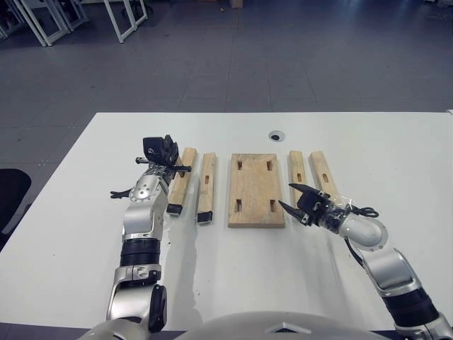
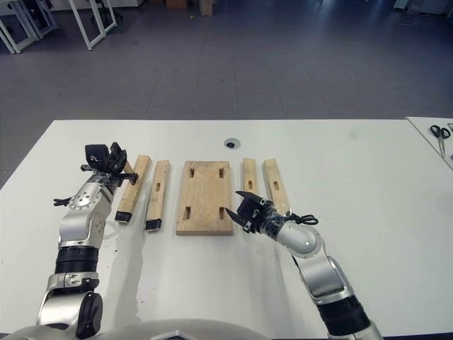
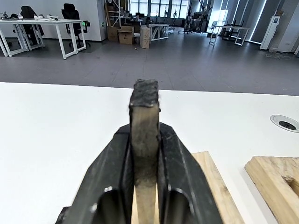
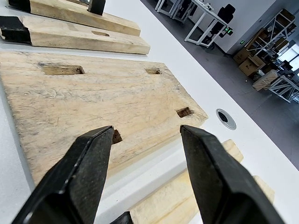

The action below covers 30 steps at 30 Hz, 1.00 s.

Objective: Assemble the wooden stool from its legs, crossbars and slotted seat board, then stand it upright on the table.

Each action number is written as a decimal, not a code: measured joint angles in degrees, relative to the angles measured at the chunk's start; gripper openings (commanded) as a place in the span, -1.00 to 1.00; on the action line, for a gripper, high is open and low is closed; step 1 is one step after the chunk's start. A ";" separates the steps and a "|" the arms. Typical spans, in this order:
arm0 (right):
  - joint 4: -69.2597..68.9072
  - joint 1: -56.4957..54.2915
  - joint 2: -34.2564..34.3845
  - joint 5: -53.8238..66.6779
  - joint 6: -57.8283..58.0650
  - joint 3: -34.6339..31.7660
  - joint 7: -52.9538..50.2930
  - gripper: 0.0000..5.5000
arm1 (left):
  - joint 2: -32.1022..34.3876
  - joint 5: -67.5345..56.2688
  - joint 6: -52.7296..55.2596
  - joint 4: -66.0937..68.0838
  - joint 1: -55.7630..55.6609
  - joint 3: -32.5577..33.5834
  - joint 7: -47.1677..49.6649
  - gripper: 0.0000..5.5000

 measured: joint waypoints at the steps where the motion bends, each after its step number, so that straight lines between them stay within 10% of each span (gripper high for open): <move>1: 0.04 0.00 0.00 -0.04 -0.05 0.00 0.01 -0.04 | -0.04 0.01 0.34 -0.47 0.04 -0.02 0.02 -0.65; 12: 0.61 -0.70 0.20 -0.20 -0.32 0.13 0.18 -0.04 | 2.98 -4.55 1.83 -17.44 -9.51 6.13 0.94 -0.52; 30: 1.63 -0.78 1.34 -2.29 -0.33 1.14 -1.81 -0.04 | 6.77 1.22 -10.81 22.47 -17.05 -0.42 -7.60 -0.52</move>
